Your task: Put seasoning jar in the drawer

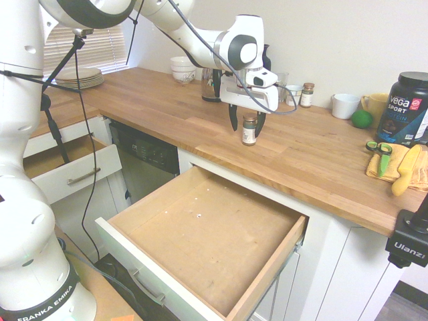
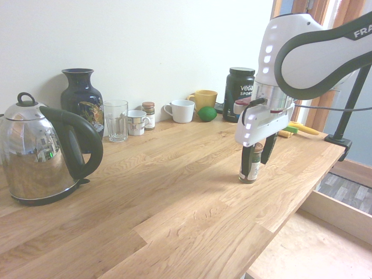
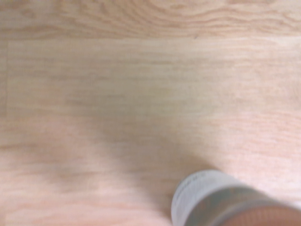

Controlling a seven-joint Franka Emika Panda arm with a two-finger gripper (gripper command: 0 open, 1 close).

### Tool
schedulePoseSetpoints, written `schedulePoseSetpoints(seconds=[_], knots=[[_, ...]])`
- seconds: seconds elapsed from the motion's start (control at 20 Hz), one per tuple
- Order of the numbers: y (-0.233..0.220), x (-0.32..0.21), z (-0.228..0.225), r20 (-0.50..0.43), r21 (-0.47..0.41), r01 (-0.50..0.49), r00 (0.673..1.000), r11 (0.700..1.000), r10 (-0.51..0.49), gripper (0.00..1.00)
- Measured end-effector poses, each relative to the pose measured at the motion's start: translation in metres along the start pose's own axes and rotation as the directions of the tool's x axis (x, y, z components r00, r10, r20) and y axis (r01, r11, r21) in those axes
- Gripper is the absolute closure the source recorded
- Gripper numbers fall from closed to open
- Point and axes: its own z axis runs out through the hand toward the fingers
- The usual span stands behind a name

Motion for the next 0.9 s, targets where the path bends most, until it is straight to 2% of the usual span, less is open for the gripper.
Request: schedulePoseSetpoints(seconds=[0.65,0.7,0.9], knots=[[-0.009,0.003,0.011,0.017,-0.026,-0.007,1.0,1.0,0.008,0.0],[-0.011,0.002,0.012,0.018,-0.027,-0.005,1.0,1.0,0.006,1.0],[-0.011,0.001,0.016,0.022,-0.032,-0.005,1.0,0.999,0.006,1.0]])
